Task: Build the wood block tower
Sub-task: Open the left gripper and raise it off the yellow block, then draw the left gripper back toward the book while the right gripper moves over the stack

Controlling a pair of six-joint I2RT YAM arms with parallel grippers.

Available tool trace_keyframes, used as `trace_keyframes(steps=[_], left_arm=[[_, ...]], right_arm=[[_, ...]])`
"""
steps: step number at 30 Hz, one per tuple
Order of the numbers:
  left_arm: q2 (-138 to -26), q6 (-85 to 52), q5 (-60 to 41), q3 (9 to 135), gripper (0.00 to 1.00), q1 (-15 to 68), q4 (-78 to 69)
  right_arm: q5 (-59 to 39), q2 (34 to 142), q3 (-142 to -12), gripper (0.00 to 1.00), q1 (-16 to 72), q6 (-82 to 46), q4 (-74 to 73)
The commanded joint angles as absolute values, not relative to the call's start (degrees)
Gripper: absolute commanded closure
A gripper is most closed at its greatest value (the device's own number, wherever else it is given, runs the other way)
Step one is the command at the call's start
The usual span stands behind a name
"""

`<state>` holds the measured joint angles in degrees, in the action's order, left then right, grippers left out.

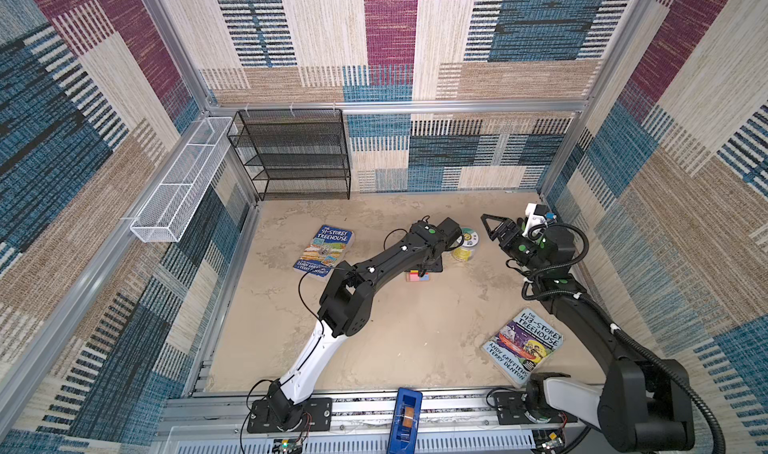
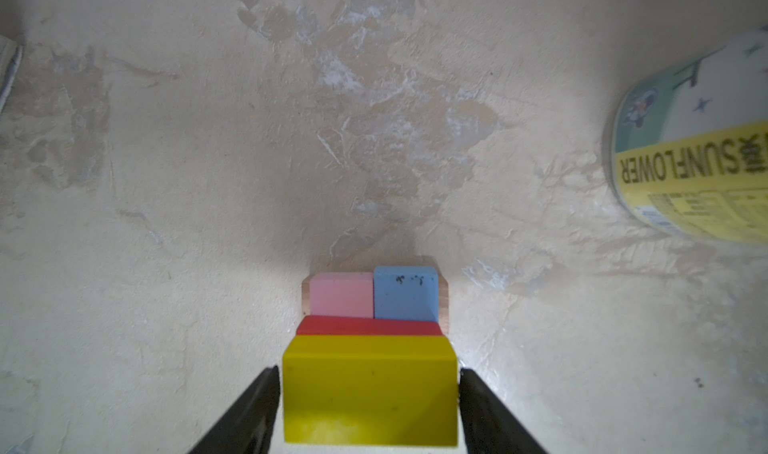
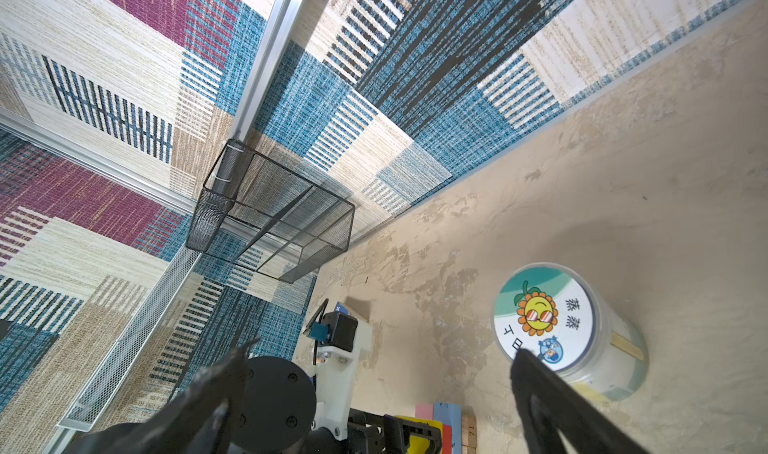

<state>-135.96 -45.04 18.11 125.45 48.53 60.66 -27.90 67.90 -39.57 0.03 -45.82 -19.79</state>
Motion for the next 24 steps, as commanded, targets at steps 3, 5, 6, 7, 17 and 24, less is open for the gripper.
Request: trace_keyframes(steps=[3,5,6,7,17,24], left_arm=[[-135.6,-43.8,19.3,125.8,0.22,48.6,60.8],[-135.2,-43.5,19.3,125.7,0.19,48.6,60.7],[-134.9,-43.4,19.3,125.6,0.17,48.6,60.7],[-134.7,-43.3,19.3,125.6,0.16,48.6,60.8],[-130.4,-41.7,18.1,125.2,0.03,48.6,60.8],[-126.4,-40.5,16.6,124.6,0.01,49.0,60.8]], right_arm=[[-27.6,67.5,-39.5,0.0,0.1,-46.2,-20.9],[-27.7,67.4,-39.5,0.0,0.1,-46.1,-20.8],[-27.7,67.3,-39.5,0.0,0.1,-46.1,-20.7],[-27.7,67.4,-39.5,0.0,0.1,-46.1,-20.7],[-27.4,67.2,-39.4,0.0,0.1,-46.1,-20.6],[-27.4,66.8,-39.5,0.0,0.1,-46.0,-20.1]])
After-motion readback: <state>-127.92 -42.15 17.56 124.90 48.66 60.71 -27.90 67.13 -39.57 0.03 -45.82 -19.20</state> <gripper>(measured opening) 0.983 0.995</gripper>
